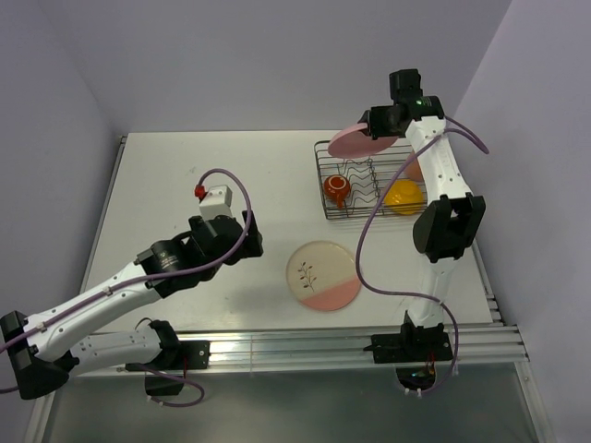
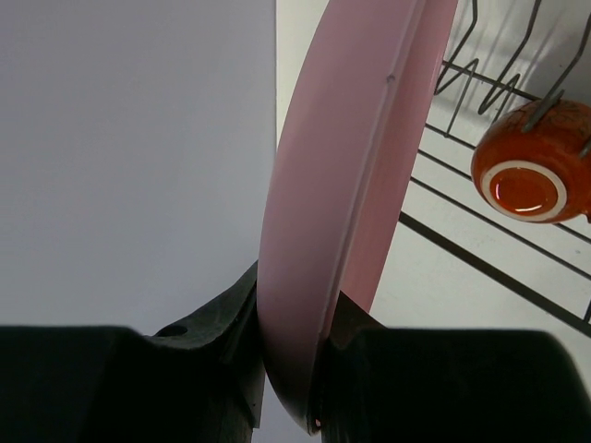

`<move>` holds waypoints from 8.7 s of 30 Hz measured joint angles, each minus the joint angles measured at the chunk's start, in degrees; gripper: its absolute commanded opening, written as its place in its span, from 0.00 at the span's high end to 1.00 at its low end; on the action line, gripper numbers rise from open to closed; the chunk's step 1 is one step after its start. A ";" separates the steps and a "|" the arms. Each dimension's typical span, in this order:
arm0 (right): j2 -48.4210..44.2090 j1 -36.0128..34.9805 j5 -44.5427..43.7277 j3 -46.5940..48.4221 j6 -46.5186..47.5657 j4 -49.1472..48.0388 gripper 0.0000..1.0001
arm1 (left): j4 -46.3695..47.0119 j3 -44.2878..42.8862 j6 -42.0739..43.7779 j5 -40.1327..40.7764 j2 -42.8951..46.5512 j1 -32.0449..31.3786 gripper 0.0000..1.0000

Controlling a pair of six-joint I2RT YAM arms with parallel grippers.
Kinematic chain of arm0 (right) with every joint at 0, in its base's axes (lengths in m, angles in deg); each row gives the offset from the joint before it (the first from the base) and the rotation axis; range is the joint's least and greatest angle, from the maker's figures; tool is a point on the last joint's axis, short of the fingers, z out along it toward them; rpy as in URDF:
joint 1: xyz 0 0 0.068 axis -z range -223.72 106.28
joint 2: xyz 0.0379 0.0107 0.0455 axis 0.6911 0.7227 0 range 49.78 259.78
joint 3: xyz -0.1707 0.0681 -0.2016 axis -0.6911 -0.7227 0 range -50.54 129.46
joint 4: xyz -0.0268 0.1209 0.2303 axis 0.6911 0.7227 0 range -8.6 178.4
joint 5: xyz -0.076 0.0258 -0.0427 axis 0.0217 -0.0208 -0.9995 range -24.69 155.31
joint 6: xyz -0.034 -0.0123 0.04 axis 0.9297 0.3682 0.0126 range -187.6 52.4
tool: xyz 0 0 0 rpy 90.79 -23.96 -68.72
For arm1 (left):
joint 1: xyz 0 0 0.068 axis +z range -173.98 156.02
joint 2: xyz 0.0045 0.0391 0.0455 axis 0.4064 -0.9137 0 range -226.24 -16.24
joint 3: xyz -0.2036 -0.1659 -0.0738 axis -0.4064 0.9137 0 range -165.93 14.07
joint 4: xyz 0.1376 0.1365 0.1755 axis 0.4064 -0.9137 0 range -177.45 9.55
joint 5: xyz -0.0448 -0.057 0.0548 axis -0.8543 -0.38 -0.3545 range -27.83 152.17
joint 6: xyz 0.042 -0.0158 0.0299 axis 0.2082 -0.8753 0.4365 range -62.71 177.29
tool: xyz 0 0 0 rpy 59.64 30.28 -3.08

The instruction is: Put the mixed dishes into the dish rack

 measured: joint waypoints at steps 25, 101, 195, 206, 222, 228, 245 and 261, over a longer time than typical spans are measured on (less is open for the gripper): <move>3.02 1.57 0.13 -0.42 -1.27 -4.22 1.00 | 1.20 0.00 1.57 -0.02 -2.47 1.55 0.01; -56.19 -13.35 1.75 -66.73 37.07 6.47 0.35 | 17.09 4.79 0.94 -50.01 -27.23 6.91 0.12; -49.00 -24.81 9.68 -89.24 18.45 -18.93 1.00 | 52.59 39.87 -23.54 -54.51 -13.86 14.36 0.22; -48.41 -25.83 10.60 -88.19 17.22 -19.08 1.00 | 73.99 41.99 -31.39 -58.12 -25.57 14.40 0.26; -47.06 -25.94 10.88 -88.17 16.98 -19.58 1.00 | 103.16 46.18 -45.64 -59.43 -39.58 14.38 0.38; -46.75 -25.94 10.91 -88.15 17.00 -19.74 1.00 | 107.67 46.84 -48.89 -59.32 -43.15 14.34 0.50; -41.99 -27.10 4.83 -79.78 25.18 -12.33 0.72 | 97.55 41.83 -46.90 -62.20 -40.15 15.19 1.00; -46.38 -34.62 -0.44 -60.13 49.31 -6.47 0.21 | 33.44 14.29 -15.78 -66.69 -29.38 16.63 1.00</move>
